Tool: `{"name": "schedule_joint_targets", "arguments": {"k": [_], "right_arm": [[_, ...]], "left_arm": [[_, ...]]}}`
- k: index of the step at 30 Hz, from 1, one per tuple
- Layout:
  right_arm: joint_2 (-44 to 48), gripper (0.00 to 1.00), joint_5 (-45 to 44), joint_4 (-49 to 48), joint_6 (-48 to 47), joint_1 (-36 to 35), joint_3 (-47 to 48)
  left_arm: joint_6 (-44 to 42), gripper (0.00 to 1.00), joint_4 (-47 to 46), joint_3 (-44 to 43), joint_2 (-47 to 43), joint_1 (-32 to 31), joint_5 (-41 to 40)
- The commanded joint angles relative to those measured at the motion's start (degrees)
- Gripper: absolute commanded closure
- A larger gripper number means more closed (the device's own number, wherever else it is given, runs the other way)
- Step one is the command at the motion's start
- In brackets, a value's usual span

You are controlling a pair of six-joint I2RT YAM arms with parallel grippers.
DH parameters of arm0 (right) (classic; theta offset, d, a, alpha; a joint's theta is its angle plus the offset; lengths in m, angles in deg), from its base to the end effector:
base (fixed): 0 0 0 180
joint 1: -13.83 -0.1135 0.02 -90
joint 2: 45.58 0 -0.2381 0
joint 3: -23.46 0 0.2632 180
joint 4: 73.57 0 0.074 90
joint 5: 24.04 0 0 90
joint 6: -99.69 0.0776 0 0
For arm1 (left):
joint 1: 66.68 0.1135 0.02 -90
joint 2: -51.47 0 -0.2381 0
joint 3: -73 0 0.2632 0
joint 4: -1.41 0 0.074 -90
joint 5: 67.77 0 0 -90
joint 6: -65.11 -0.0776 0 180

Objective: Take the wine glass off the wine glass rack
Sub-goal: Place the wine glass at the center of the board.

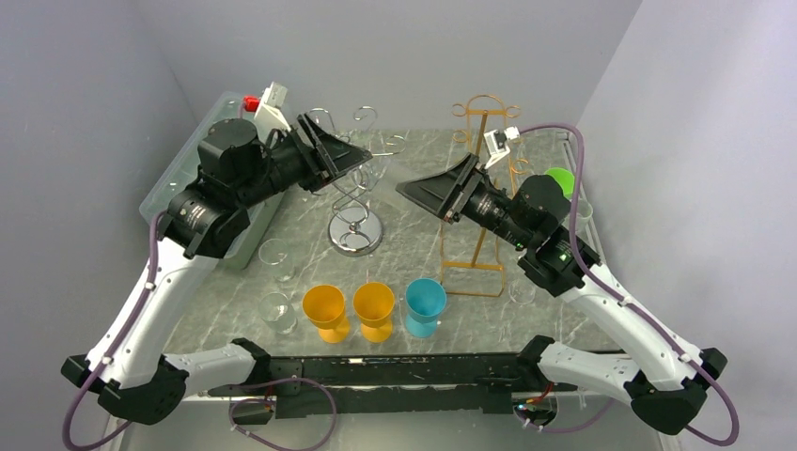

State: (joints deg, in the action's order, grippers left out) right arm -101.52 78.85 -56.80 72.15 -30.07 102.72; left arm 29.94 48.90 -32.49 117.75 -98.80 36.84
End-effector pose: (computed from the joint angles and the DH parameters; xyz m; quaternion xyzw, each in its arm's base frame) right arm 0.1876 0.2046 0.4320 0.0240 0.6662 0.6385 0.3847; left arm 0.2231 -0.1632 0.4764 -0.0661 0.7519 -0.5163 0.4047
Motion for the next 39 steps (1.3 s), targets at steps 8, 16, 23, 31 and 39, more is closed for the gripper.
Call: {"name": "schedule_joint_targets", "arguments": {"k": [8, 16, 23, 31, 39], "right_arm": [[-3.28, 0.66, -1.00, -17.56, 4.87, -0.18, 0.79], [-3.83, 1.00, -4.63, -17.24, 2.05, -0.19, 2.41], [-2.95, 1.00, -12.05, -5.43, -8.31, -0.13, 10.56], [-3.45, 1.00, -25.80, 9.92, -22.19, 1.10, 22.16], [-9.90, 1.00, -30.81, 20.82, -30.46, 12.32, 35.96]], "left_arm": [[14.81, 0.80, -24.32, 8.83, -3.48, 2.88, 7.45], [14.68, 0.61, -25.24, 10.02, -3.02, 3.38, 8.24], [6.10, 0.01, -17.84, 6.53, -2.36, 3.48, 5.46], [-4.46, 0.01, -9.73, 1.00, -1.15, 3.47, 3.48], [-15.29, 0.00, -2.19, -3.49, 0.75, 3.47, 2.94]]}}
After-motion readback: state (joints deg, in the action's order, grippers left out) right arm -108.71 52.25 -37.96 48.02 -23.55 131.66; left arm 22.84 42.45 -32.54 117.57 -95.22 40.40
